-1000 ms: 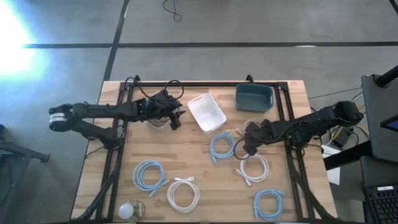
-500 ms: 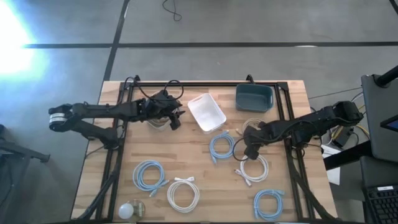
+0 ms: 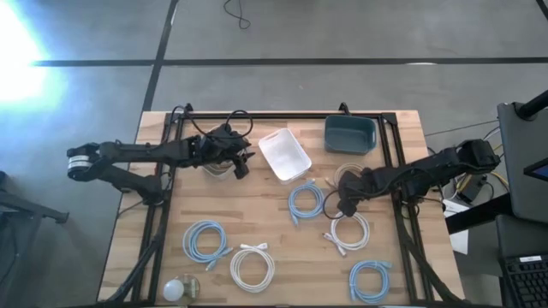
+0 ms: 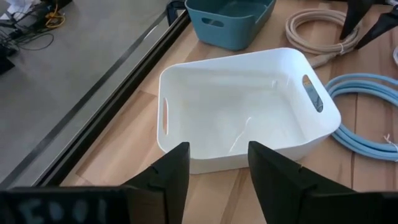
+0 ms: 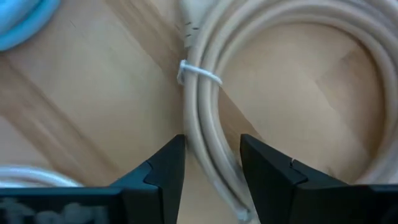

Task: Sort HDMI cables
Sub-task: Put the light brown hdmi cable into the gray bin

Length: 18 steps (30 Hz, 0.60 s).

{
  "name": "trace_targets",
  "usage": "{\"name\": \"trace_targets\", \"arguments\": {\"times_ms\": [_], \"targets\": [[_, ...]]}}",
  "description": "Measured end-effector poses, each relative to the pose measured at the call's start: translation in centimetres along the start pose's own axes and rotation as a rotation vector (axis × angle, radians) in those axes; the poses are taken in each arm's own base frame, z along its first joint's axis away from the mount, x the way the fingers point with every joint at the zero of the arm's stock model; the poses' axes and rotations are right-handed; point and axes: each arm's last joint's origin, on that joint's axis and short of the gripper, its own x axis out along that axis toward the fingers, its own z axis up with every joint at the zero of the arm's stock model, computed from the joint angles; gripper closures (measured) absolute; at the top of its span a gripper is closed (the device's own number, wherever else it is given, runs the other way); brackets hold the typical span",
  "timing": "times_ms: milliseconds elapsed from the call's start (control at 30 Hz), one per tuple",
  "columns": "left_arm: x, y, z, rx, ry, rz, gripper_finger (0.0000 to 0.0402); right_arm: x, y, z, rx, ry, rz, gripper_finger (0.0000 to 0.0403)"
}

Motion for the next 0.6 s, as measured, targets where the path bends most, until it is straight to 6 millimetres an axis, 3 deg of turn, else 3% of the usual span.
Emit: {"name": "trace_targets", "arguments": {"times_ms": [200,433,600], "targets": [[0.0,0.0,0.0,0.0,0.0,0.0,0.0234,0.6,-0.1,-0.3,0.012,-0.026,0.022,0.0277],[0.0,0.0,0.0,-0.002,0.0,0.0,0.0234,0.0,0.6,0.4,-0.057,-0.054,0.058,0.0371],[0.0,-0.1,0.0,-0.083,0.004,-0.051,0.0234,-1.5,2.0,1.6,-0.07,-0.125,0.087,0.0372]]}}
